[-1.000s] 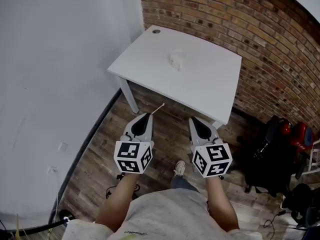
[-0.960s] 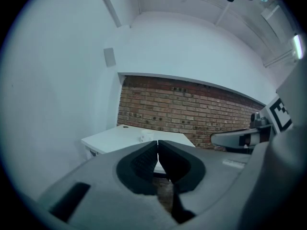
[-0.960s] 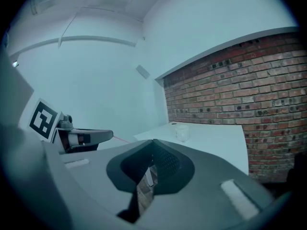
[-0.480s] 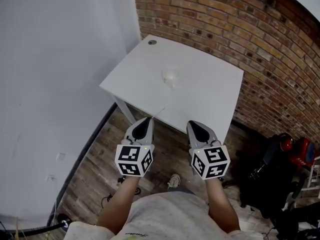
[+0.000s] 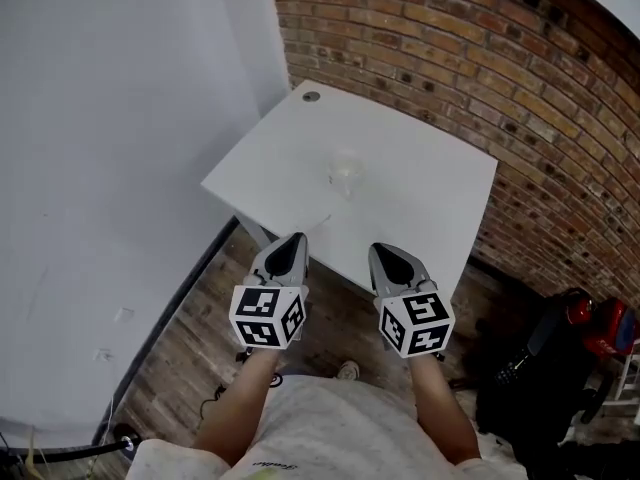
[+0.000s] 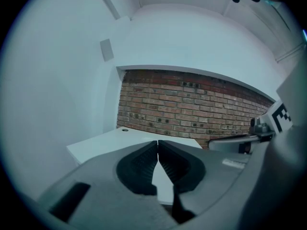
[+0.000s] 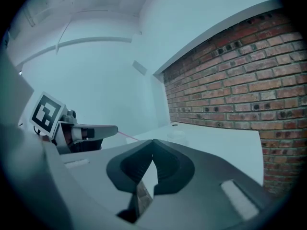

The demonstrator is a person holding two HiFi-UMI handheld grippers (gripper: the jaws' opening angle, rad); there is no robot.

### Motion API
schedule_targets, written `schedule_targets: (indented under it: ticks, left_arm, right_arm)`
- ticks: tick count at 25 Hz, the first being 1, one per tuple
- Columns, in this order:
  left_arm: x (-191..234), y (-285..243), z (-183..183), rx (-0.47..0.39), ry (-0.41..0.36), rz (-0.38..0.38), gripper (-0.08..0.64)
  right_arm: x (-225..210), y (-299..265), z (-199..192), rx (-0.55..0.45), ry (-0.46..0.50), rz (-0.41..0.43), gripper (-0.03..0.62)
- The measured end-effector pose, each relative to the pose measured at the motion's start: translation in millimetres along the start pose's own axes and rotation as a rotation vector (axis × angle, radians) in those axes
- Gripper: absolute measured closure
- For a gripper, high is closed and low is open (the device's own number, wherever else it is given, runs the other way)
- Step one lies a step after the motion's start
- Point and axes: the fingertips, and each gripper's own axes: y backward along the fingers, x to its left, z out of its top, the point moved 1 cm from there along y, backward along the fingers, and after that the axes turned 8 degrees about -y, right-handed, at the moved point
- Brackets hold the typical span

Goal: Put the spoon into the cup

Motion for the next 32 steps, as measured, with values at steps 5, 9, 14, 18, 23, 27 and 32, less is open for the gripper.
schedule_targets:
  ticks: [5,9,14,18,23,27,32]
  left_arm:
    - [2.4,-19.3,4.8,0.000,-0.008,0.000,0.555]
    - [7.9,-40.2,4.6,0.004,-0.006,-0.012,0.555]
    - [20.4,-73.1,7.3,0.007,-0.007,-0.039,0.555]
    - [33.7,-106.4,6.3,0.020,-0.009,-0.074,0.555]
    - [48.0,-149.6,4.7,0.044,-0.017,-0.129,0.555]
    - [60.8,-183.0,4.0,0.064,-0.043,-0.174,0.555]
    - [71.2,-216.6,-5.2,0.099,-0.061,-0.233,0.555]
  right_arm:
    - [-8.5,-14.6,2.2,0.011,0.003,0.010,0.586]
    - [-20.4,-27.2,4.8,0.013,-0.003,-0.005,0.586]
    - [-37.7,-50.8,12.4,0.015,-0.006,-0.037,0.586]
    - [-50.6,-77.1,21.5,0.014,-0.007,-0.067,0.586]
    - [-68.5,-108.1,30.2,0.011,-0.018,-0.117,0.586]
    - [-78.2,-134.2,38.9,0.006,-0.026,-0.152,0.586]
    - [-85.8,-159.5,42.1,0.006,-0.035,-0.194,0.586]
